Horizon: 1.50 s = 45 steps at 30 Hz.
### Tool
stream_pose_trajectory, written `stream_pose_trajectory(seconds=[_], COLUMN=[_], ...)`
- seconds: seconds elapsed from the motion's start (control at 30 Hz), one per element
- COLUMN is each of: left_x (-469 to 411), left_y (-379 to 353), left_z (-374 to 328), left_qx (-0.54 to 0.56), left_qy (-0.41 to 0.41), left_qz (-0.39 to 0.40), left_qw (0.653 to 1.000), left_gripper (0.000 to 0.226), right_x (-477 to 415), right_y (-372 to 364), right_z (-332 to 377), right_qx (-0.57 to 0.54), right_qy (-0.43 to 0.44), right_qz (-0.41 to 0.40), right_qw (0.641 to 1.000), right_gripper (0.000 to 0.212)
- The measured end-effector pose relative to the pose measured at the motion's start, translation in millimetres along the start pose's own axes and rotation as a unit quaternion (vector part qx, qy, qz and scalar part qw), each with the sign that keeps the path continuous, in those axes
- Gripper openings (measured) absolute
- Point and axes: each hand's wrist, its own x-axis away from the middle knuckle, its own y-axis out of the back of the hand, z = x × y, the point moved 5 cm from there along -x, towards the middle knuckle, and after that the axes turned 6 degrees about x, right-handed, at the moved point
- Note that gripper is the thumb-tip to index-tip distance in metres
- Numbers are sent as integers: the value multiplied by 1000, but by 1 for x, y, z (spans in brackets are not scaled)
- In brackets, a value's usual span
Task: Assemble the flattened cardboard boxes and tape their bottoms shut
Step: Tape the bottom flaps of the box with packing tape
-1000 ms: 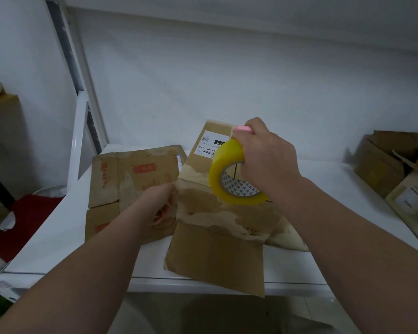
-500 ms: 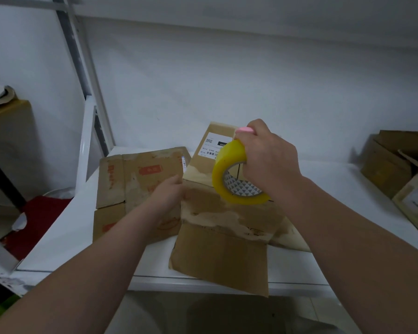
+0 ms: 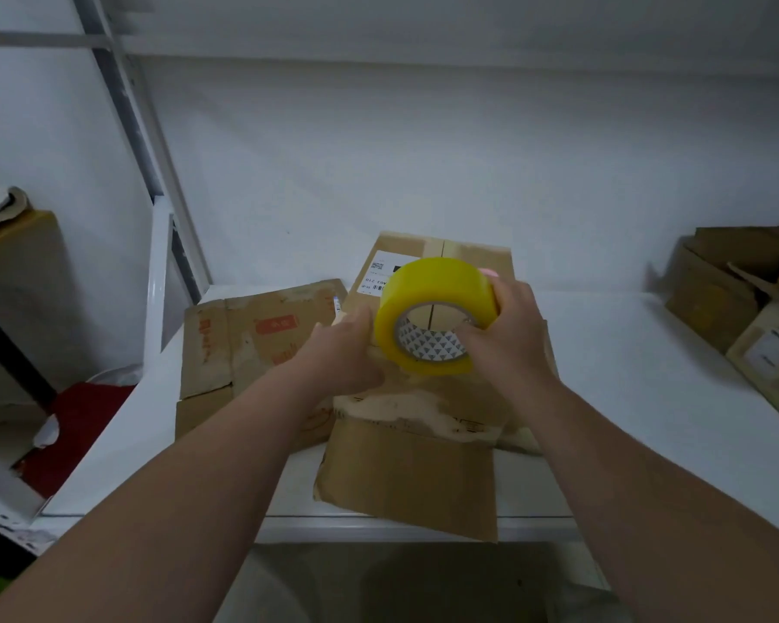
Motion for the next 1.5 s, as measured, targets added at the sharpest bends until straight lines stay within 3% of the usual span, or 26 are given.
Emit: stream_pose_trajectory(seconds=[0.1,0.17,0.3,0.47,0.63,1.13,1.5], left_x=[-1,-2,-2,-3,-3,0,-1], left_y=[-5,-12,-15,-15,-16,-18,-19], left_z=[2,2,-1,-5,-7,-11,-10], left_qx=[-41,-76,-100,-136,-137,-155,-164], left_qy=[23,34,41,45,59,71,74], left_qz=[28,58,71,65,72,76,73], left_qw=[998,995,992,988,986,982,981], left_gripper=[71,90,102,100,100,100,100], right_x=[-9,-15,-13,-10,-7,-3,7], right_y=[22,48,87,92,94,77,64], right_z=[6,1,-6,-1,-10,-40,-65], right_qx=[86,175,378,479,530,594,576], right_qy=[78,95,120,138,130,114,100], right_qz=[23,41,92,127,148,195,203], right_qw=[993,979,913,858,825,772,786], right_gripper=[67,70,65,62,59,57,60])
